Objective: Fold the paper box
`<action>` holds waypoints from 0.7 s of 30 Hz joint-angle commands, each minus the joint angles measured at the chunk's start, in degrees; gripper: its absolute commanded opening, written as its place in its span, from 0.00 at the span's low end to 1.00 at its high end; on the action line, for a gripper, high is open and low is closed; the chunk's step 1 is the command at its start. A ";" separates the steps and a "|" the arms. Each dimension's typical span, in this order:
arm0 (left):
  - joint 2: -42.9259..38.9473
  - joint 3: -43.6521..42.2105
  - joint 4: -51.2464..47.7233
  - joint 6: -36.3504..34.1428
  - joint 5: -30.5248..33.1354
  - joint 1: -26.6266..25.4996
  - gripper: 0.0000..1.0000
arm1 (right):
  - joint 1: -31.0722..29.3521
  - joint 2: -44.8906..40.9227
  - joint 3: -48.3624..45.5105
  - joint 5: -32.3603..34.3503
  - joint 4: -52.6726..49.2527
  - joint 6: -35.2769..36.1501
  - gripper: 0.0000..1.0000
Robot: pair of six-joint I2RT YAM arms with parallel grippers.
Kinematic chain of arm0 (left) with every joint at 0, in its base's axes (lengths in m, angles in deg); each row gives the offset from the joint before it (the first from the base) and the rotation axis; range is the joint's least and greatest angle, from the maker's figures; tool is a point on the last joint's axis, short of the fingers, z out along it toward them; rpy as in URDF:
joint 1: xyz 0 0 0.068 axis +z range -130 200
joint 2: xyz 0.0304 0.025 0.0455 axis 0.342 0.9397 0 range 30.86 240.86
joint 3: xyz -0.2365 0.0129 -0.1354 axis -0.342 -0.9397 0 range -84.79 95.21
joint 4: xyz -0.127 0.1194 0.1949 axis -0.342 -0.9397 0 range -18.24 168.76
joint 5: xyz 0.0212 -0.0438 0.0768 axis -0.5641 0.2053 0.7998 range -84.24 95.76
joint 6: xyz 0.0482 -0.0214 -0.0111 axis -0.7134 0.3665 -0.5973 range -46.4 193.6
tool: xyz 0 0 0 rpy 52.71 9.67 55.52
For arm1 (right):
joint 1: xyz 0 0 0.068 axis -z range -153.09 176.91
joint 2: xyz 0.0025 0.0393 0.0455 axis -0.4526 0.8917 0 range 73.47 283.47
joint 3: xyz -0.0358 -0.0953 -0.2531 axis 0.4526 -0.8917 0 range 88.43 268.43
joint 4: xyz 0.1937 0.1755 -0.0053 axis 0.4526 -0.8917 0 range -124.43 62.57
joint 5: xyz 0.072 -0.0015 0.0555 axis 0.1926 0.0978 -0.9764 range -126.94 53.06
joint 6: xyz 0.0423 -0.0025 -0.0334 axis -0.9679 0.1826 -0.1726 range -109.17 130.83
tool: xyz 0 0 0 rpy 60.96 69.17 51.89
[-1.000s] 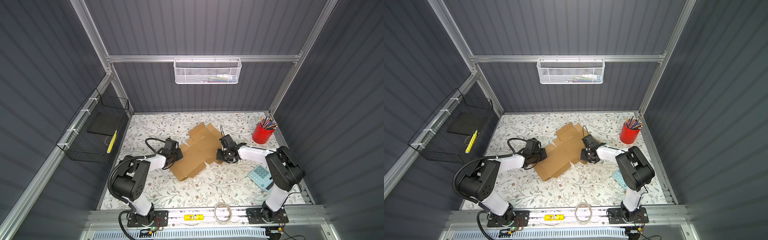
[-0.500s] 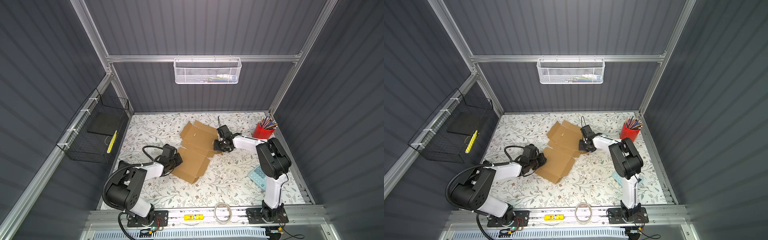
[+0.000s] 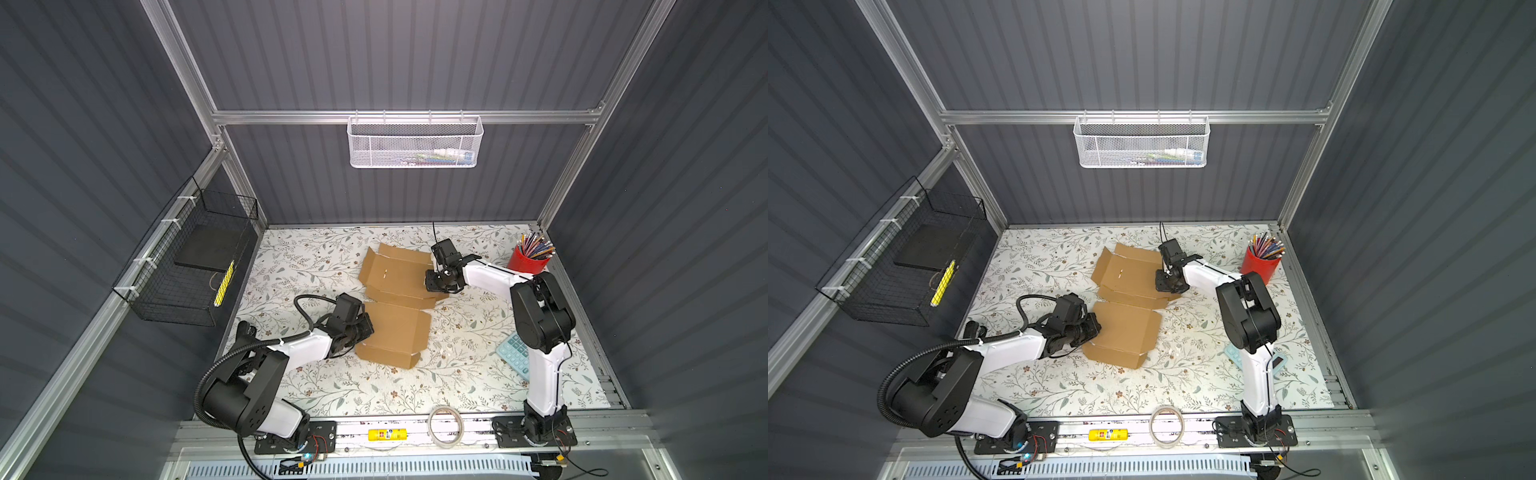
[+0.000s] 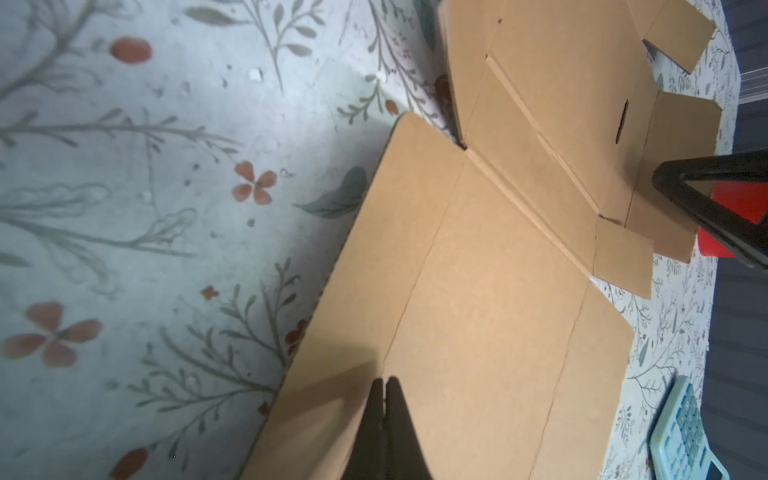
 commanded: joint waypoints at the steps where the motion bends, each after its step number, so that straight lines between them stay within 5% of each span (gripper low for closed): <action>1: -1.23 6.17 -6.47 -5.49 2.14 1.49 0.09 | 0.18 -5.10 -2.42 1.22 -0.91 0.40 0.23; 8: 1.40 15.98 -10.17 -13.88 1.75 7.05 0.38 | 0.16 -14.30 -9.58 1.47 1.57 0.06 0.37; 17: 11.24 26.00 -8.16 -25.02 -3.51 10.60 0.46 | -0.53 -21.32 -16.14 0.94 3.48 -0.94 0.42; 21: 18.11 33.94 -12.41 -25.57 -9.86 13.68 0.60 | -0.98 -23.54 -18.80 0.72 4.72 -1.82 0.43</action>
